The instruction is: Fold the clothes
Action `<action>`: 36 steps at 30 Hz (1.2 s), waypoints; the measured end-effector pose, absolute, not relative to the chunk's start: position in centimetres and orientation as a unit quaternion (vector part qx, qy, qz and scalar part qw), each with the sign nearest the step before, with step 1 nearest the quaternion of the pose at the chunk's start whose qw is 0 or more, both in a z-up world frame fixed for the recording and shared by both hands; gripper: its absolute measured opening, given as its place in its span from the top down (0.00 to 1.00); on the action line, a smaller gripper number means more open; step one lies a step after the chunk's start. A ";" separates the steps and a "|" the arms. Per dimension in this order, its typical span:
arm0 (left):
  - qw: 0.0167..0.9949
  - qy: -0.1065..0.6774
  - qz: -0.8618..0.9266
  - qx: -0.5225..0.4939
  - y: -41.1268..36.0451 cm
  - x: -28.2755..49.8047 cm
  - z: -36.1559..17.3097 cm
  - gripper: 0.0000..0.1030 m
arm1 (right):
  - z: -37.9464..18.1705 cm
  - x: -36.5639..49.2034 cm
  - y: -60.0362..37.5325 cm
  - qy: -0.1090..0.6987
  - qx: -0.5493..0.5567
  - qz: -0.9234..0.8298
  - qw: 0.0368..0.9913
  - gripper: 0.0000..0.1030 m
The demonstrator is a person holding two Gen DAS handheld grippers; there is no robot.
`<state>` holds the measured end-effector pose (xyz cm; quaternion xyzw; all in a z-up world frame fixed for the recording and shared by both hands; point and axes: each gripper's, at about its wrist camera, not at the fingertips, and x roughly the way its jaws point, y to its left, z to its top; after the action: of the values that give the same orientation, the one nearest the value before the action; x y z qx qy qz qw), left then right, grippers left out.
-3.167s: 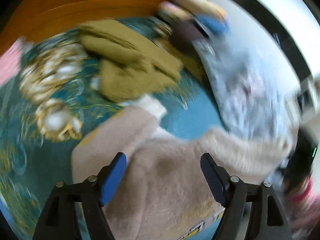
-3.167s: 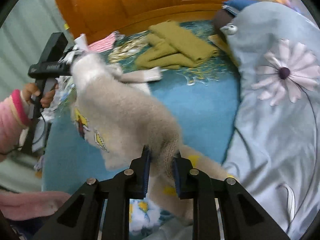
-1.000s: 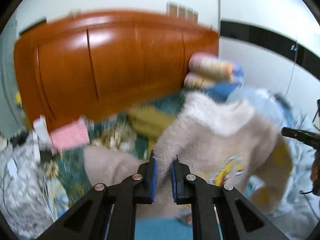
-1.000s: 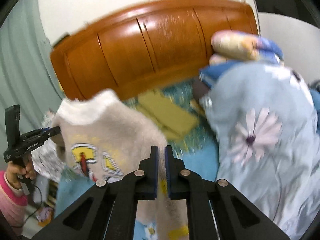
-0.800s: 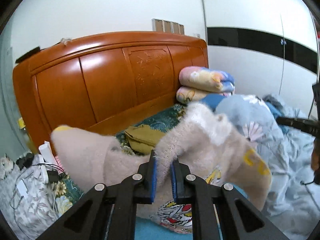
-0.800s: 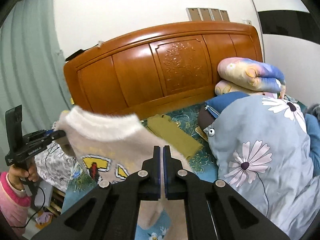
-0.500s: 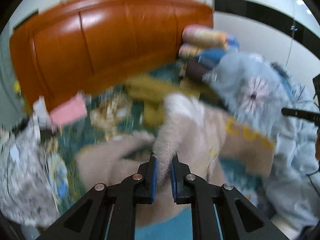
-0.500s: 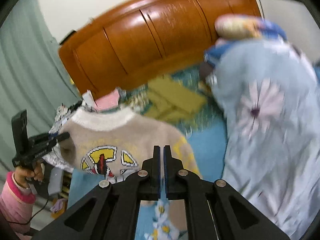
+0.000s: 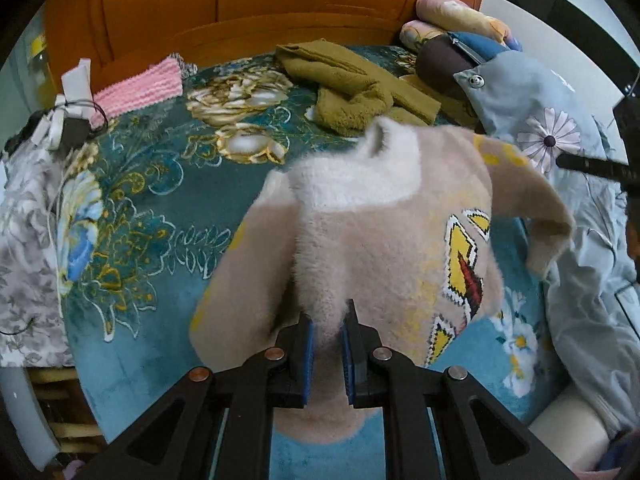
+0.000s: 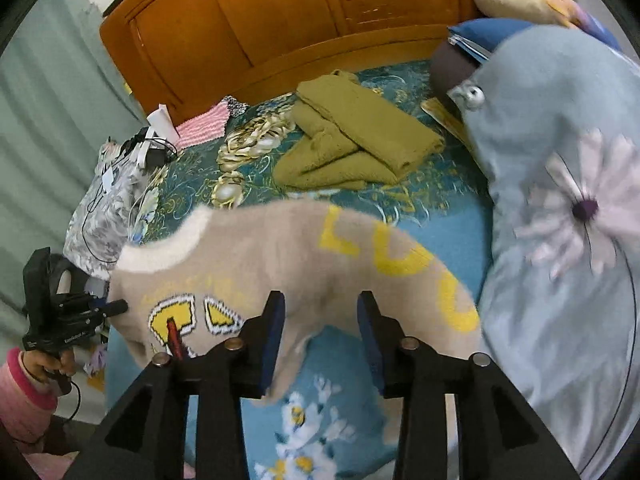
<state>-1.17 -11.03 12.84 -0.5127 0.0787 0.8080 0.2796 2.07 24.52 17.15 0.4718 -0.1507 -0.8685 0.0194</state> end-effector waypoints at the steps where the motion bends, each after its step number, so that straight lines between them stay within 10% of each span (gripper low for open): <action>1: 0.279 0.070 0.805 -0.518 -11.2 -1.6 12.6 0.87 | 17.1 1.4 24.8 -0.146 0.478 -0.866 0.018 0.45; 36: 0.242 -0.003 0.798 -0.551 -11.8 -4.5 10.0 0.84 | -0.2 1.6 29.8 -0.550 0.397 -0.727 -0.107 0.43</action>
<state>-4.50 -11.81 9.95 -0.5513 -0.0027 0.7983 0.2424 1.63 29.82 -0.16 0.3967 -0.5503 -0.7269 -0.1071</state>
